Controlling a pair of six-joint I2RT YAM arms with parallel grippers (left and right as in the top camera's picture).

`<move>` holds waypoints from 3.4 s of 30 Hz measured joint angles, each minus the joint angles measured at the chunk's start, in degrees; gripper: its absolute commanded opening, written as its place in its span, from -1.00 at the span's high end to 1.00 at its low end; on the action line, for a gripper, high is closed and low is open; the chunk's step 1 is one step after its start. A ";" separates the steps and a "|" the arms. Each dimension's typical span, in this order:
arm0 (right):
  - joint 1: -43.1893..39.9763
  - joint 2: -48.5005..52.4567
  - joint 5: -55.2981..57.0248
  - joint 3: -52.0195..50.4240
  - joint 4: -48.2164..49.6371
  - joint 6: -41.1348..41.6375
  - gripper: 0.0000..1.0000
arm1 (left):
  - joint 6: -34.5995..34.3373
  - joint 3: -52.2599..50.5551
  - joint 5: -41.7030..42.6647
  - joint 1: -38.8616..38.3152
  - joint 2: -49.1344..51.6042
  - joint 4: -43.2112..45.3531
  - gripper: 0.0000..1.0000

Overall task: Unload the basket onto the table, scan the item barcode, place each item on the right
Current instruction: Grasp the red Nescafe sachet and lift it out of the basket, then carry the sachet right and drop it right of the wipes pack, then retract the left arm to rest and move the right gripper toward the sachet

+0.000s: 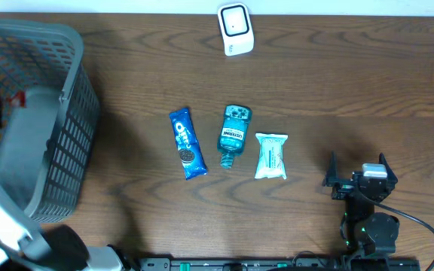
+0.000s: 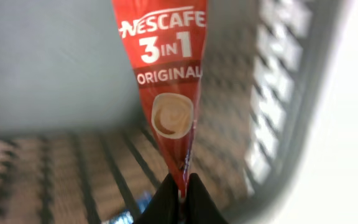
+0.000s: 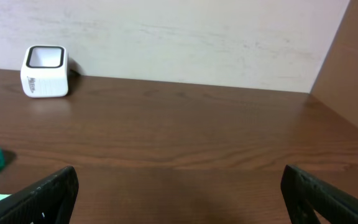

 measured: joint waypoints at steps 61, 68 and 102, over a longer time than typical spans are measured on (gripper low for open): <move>0.00 0.00 0.00 0.00 0.00 0.00 -0.98 | 28.68 -2.05 17.33 -70.66 39.78 18.84 0.85; 0.00 0.00 0.00 0.00 0.00 0.00 -0.99 | 26.38 -2.05 8.92 -77.44 39.78 26.62 0.85; 0.00 0.00 -2.12 0.00 0.22 0.26 -0.98 | 33.14 -0.26 -25.18 -76.04 18.67 23.32 -0.96</move>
